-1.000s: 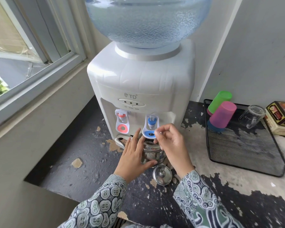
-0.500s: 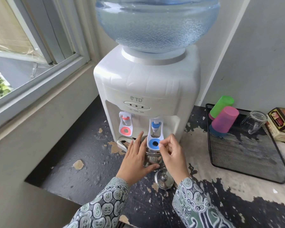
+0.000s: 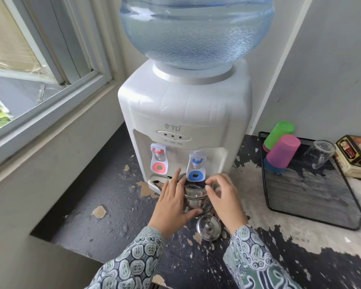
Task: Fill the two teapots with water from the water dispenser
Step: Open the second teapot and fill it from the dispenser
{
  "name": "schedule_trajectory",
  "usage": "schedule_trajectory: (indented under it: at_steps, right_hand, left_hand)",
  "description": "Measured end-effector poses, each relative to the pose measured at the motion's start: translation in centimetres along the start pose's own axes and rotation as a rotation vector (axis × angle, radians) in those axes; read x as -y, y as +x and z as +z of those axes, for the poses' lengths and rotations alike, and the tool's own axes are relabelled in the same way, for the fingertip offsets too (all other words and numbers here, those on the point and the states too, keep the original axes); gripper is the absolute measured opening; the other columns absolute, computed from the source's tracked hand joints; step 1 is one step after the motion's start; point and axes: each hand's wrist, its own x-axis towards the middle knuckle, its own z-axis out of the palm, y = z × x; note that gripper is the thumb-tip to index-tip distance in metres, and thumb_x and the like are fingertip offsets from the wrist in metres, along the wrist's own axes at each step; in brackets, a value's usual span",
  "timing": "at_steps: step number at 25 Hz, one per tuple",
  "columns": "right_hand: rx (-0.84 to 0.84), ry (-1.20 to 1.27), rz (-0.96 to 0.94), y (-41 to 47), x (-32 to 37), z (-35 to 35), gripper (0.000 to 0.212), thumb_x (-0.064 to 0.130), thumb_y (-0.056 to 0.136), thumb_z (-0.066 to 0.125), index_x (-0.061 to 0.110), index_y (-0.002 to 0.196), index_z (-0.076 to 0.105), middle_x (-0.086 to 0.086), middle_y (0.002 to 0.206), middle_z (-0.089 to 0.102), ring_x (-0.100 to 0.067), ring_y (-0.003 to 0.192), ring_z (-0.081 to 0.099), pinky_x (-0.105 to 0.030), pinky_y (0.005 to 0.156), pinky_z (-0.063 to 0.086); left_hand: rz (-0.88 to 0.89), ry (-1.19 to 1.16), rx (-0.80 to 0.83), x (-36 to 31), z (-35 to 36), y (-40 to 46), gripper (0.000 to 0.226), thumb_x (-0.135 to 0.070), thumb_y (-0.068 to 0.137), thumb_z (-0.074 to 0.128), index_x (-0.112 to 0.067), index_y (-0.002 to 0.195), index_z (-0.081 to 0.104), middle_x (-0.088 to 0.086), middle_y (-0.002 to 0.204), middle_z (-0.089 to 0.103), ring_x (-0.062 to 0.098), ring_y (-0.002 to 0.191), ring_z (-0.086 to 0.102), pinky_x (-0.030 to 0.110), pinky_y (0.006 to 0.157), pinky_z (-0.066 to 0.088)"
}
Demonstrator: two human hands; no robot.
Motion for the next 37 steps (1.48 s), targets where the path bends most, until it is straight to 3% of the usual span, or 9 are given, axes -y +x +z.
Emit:
schedule_trajectory:
  at_steps: [3,6,9,11,16,19,27,30,37]
  right_hand:
    - [-0.145,0.190,0.216,-1.0,-0.9,0.6,0.027,0.030,0.082,0.062,0.016,0.096,0.043,-0.001,0.100,0.043,-0.018,0.086,0.050,-0.018,0.068,0.040]
    - [0.046,0.447,0.483,-0.9,-1.3,1.5,0.048,0.047,0.079,0.058,0.019,0.108,0.031,-0.008,0.118,0.041,-0.022,0.104,0.050,-0.034,0.086,0.047]
    - [0.121,0.580,0.496,-1.3,-1.1,1.8,0.065,0.059,0.071,0.060,0.021,0.114,0.032,-0.008,0.120,0.049,-0.019,0.101,0.058,-0.045,0.092,0.050]
    - [0.118,0.545,0.456,-1.8,-1.2,1.8,0.057,0.051,0.073,0.063,0.021,0.113,0.037,-0.006,0.117,0.051,-0.017,0.102,0.057,-0.042,0.089,0.051]
    - [0.101,0.513,0.360,-4.2,-0.7,2.5,0.037,0.018,0.083,0.062,0.015,0.110,0.038,0.009,0.097,0.050,0.003,0.083,0.052,-0.006,0.066,0.044]
    - [0.079,0.507,0.305,-5.2,-0.4,3.4,0.036,0.009,0.080,0.063,0.013,0.108,0.041,0.009,0.095,0.052,0.006,0.079,0.054,-0.004,0.069,0.043]
    - [0.152,0.540,0.379,-6.6,-1.0,4.5,0.033,0.008,0.082,0.061,0.014,0.106,0.038,-0.009,0.101,0.056,-0.029,0.106,0.051,-0.009,0.071,0.046]
    - [0.220,0.480,0.338,-6.6,-1.8,4.4,0.031,0.021,0.084,0.061,0.019,0.106,0.039,0.012,0.094,0.050,-0.020,0.097,0.056,-0.012,0.072,0.046]
    - [0.044,-0.096,0.247,-6.2,-6.4,3.4,0.031,0.022,0.088,0.054,0.017,0.118,0.053,-0.004,0.122,0.050,-0.021,0.115,0.043,-0.023,0.087,0.031]
  left_hand:
    - [-0.008,0.002,-0.016,-0.1,-0.3,0.4,0.098,-0.060,0.071,0.062,-0.015,0.143,0.015,0.000,0.156,-0.003,0.015,0.143,0.009,0.030,0.118,0.009]
    - [-0.048,-0.074,-0.017,0.2,-0.7,0.8,0.105,-0.054,0.059,0.075,-0.015,0.142,0.022,0.005,0.156,0.004,0.022,0.140,0.023,0.031,0.113,0.021]
    - [-0.117,-0.215,0.006,0.6,-1.0,0.7,0.110,-0.045,0.051,0.084,-0.021,0.141,0.024,0.005,0.153,0.015,0.020,0.138,0.026,0.032,0.110,0.027]
    - [-0.129,-0.287,-0.009,0.9,-1.0,0.1,0.111,-0.038,0.049,0.087,-0.024,0.141,0.026,0.001,0.144,0.027,0.015,0.133,0.032,0.032,0.108,0.033]
    - [-0.124,-0.289,-0.071,1.7,0.0,-2.9,0.106,-0.033,0.049,0.088,-0.016,0.139,0.033,0.000,0.138,0.033,0.004,0.127,0.030,0.017,0.103,0.029]
    - [-0.138,-0.266,-0.098,2.4,0.2,-4.6,0.101,-0.037,0.052,0.085,-0.014,0.137,0.036,0.001,0.139,0.034,0.001,0.127,0.027,0.016,0.102,0.028]
    - [-0.175,-0.274,-0.043,3.0,1.1,-7.0,0.096,-0.037,0.059,0.082,-0.018,0.138,0.032,-0.004,0.139,0.032,-0.001,0.126,0.029,0.017,0.099,0.033]
    - [-0.170,-0.250,-0.033,3.2,1.2,-7.1,0.097,-0.039,0.060,0.081,-0.015,0.140,0.031,-0.003,0.140,0.031,-0.002,0.126,0.027,0.014,0.099,0.031]
    - [-0.168,-0.192,-0.036,3.5,1.1,-7.2,0.098,-0.035,0.054,0.085,-0.015,0.137,0.036,-0.002,0.138,0.039,-0.004,0.120,0.032,0.023,0.094,0.038]
